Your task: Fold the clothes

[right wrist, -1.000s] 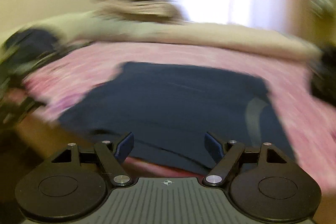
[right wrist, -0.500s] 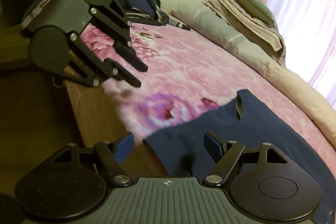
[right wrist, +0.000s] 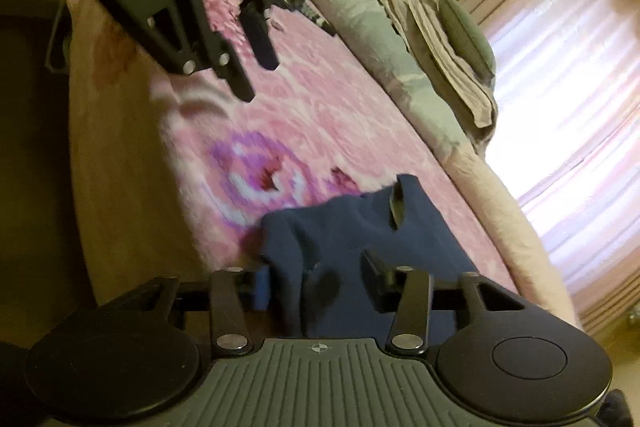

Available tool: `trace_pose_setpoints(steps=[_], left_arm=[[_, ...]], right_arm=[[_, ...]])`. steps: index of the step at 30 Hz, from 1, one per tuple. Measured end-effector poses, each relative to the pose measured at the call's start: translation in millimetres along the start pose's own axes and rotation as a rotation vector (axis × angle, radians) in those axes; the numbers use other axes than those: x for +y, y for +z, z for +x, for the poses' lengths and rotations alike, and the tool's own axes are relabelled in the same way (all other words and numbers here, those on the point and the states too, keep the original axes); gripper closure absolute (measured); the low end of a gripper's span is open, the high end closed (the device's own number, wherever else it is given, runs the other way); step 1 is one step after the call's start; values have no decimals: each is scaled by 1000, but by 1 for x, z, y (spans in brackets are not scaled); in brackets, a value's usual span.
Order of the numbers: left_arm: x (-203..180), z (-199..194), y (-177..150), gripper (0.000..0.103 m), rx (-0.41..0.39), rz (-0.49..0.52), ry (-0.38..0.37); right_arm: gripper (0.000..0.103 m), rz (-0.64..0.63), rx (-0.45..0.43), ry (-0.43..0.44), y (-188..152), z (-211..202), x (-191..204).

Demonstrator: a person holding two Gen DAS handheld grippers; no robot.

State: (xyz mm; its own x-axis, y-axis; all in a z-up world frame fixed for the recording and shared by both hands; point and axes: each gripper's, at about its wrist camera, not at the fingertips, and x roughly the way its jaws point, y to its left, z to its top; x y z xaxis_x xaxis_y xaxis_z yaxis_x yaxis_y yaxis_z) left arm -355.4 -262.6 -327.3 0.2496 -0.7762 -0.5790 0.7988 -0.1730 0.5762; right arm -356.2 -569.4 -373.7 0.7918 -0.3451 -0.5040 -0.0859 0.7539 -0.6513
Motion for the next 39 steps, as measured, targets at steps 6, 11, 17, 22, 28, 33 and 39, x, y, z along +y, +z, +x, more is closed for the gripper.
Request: trace_pose_setpoints(steps=[6,11,17,22,28,33,39], left_arm=[[11,29,15,72,-36,72,-8],[25,70,34,71,-52,136,-16],[37,135,61,67,-53,273,-13],[41,181,74,67,-46,408,-33],[35,198,75,68,-49,555,-23],[23,197,72,70,-41,687,-5],[20,201,80,95,-13,711,-17]], right_arm=[[95,97,-21,19,-6,-5,-14],[96,361,-66,64,-8,-24,-60],[96,572,-97,91,-16,-38,-102],[96,634,-110,99,-19,-41,-112],[96,687,-132,108,-27,-49,-120],[96,707,-165,134,-33,-55,-125],[100,763,-194,134,-46,-65,-136]])
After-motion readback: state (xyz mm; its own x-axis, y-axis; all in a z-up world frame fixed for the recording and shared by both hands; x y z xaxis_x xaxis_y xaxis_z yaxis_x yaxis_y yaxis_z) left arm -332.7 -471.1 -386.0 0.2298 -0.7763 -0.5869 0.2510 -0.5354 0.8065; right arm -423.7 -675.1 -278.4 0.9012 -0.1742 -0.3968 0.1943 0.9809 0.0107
